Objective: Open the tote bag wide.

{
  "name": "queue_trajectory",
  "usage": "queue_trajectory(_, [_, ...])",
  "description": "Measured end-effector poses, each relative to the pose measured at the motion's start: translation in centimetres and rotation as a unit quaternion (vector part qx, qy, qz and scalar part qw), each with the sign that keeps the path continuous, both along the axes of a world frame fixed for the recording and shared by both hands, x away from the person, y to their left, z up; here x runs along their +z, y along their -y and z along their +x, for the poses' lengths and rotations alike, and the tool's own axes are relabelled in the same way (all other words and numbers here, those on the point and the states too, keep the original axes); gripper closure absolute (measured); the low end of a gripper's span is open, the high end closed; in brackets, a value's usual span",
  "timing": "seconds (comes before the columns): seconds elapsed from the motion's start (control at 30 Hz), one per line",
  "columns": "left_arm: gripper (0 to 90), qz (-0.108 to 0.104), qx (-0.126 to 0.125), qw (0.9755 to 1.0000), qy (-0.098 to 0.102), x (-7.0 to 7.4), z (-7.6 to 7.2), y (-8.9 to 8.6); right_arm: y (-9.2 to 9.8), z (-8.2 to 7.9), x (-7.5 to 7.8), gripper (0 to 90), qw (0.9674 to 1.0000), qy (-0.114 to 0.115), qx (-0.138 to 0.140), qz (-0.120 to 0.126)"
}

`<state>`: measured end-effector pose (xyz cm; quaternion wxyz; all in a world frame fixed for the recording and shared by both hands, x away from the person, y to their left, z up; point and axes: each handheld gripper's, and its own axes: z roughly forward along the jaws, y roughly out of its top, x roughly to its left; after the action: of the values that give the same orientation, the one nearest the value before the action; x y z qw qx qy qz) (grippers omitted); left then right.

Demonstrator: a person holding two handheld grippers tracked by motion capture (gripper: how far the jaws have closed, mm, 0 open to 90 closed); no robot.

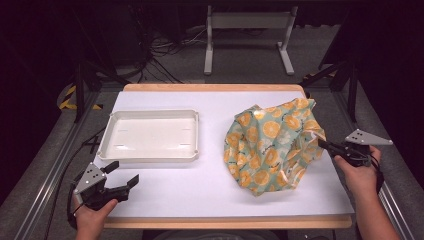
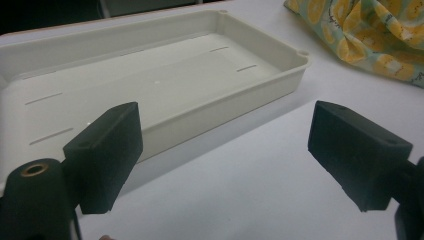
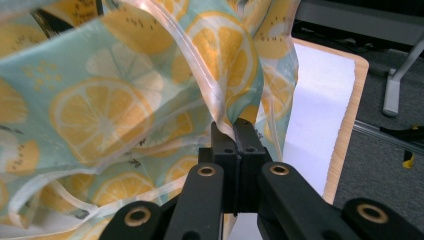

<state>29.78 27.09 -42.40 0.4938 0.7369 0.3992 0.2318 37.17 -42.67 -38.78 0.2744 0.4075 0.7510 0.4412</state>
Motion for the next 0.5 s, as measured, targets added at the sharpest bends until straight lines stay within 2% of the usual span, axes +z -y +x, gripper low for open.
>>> queue_trajectory(0.2, [15.2, 0.0, -0.001, 1.0, -0.003, -0.1, 0.1, 0.1, 0.1, -0.3, 0.7, 90.0, 0.9999, 0.01, 0.003, 0.005])
queue_trajectory(0.5, [15.2, 0.0, 0.002, 1.0, -0.004, -0.1, 0.1, 0.0, 0.2, -1.2, 3.2, 90.0, 0.999, 0.043, 0.009, 0.011])
